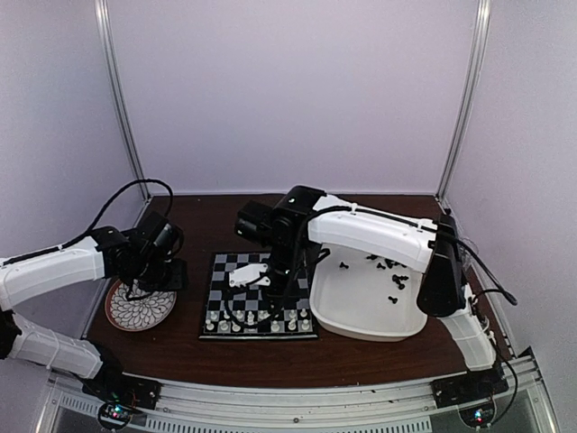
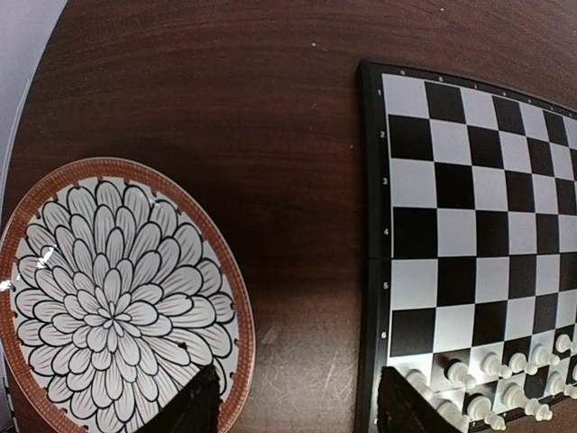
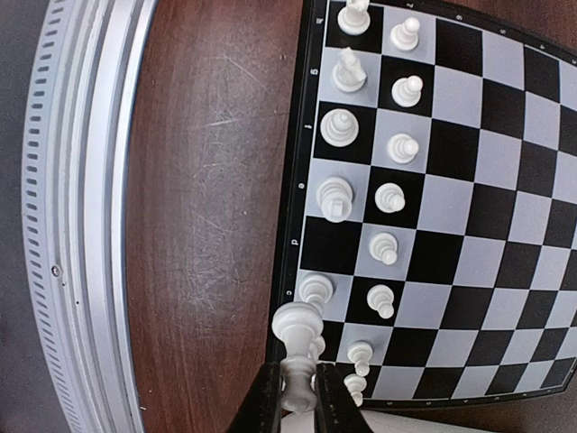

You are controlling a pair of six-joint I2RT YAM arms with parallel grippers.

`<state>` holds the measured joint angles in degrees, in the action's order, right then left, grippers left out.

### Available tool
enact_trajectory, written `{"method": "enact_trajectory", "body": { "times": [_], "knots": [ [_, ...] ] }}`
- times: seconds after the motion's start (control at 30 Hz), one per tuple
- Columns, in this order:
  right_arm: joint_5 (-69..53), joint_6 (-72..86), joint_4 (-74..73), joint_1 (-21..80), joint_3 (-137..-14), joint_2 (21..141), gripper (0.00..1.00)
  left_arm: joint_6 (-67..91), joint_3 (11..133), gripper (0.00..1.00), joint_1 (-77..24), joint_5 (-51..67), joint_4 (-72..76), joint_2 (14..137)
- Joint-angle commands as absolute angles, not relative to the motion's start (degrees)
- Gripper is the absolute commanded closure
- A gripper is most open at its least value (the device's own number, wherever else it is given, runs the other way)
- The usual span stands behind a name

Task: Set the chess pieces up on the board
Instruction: Pick up the king from e1.

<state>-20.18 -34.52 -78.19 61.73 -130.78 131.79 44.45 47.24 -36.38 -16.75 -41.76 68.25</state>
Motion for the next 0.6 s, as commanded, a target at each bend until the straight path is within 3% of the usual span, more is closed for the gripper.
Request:
{"method": "enact_trajectory", "body": {
  "times": [0.0, 0.57],
  "knots": [
    [-14.2, -34.5, -80.9, 63.5, -132.9, 133.5, 0.86, 43.5, 45.4, 0.4, -35.9, -16.5, -39.7, 65.8],
    [-10.6, -33.8, -79.9, 65.1, -137.7, 140.1, 0.85, 42.6, 44.8, 0.4, -35.9, -15.6, -38.5, 63.8]
  ]
}}
